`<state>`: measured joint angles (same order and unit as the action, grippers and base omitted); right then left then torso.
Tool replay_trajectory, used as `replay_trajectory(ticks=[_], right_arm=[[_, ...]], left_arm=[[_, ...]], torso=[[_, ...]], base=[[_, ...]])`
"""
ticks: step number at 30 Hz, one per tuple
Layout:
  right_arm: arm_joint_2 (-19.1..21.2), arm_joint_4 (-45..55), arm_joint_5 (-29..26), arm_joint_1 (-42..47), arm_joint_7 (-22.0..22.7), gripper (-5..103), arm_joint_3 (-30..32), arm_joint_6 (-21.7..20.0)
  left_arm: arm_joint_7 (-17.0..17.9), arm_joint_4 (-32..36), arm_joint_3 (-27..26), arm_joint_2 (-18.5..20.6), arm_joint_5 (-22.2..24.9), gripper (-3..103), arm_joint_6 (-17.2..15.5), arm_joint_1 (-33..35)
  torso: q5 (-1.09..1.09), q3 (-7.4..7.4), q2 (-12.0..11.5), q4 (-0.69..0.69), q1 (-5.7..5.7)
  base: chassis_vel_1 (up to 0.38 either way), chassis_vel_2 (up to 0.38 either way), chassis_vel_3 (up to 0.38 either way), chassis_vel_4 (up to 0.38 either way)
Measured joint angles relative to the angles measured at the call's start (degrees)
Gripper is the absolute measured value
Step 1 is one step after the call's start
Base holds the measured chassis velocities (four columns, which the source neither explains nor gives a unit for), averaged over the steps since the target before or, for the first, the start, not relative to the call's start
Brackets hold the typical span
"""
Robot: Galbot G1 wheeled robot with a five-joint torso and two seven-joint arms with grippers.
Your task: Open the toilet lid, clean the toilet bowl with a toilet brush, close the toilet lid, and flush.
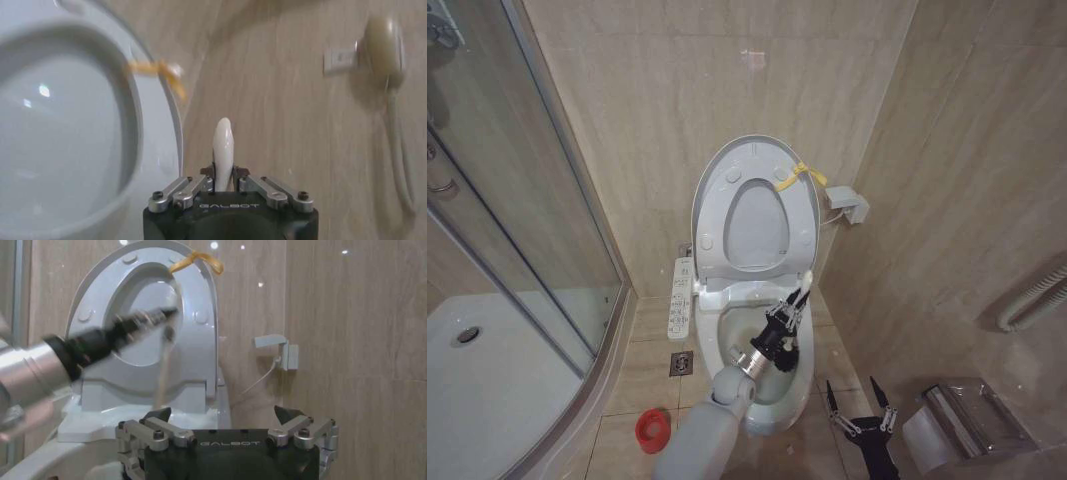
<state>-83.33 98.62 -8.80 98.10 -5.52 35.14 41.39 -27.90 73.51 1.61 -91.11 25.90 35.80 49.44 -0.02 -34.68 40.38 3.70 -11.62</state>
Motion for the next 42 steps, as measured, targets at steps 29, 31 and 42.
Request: replay_trajectory(ticks=[29, 31, 42], right_arm=[[2.1, -2.2, -1.7, -2.7, -0.1, 100, -1.9, -0.1], [2.2, -2.2, -1.8, -2.7, -0.1, 100, -1.9, -0.1], [3.7, -2.0, -3.6, -3.3, -0.1, 100, -2.2, 0.0]], left_arm=[[7.3, 35.4, -18.5, 14.2, -2.1, 18, -1.7, 26.5], [7.9, 36.4, -18.9, 14.2, -2.4, 18, -1.9, 27.7], [14.7, 45.7, -25.5, 13.6, -9.8, 18, -1.8, 42.5]], torso=[[0.01, 0.00, 0.0, -0.03, 0.00], [0.01, -0.01, 0.0, -0.03, 0.00], [0.01, -0.01, 0.0, -0.04, 0.00]], base=[[0.000, 0.000, 0.000, 0.000], [0.000, 0.000, 0.000, 0.000], [0.000, 0.000, 0.000, 0.000]])
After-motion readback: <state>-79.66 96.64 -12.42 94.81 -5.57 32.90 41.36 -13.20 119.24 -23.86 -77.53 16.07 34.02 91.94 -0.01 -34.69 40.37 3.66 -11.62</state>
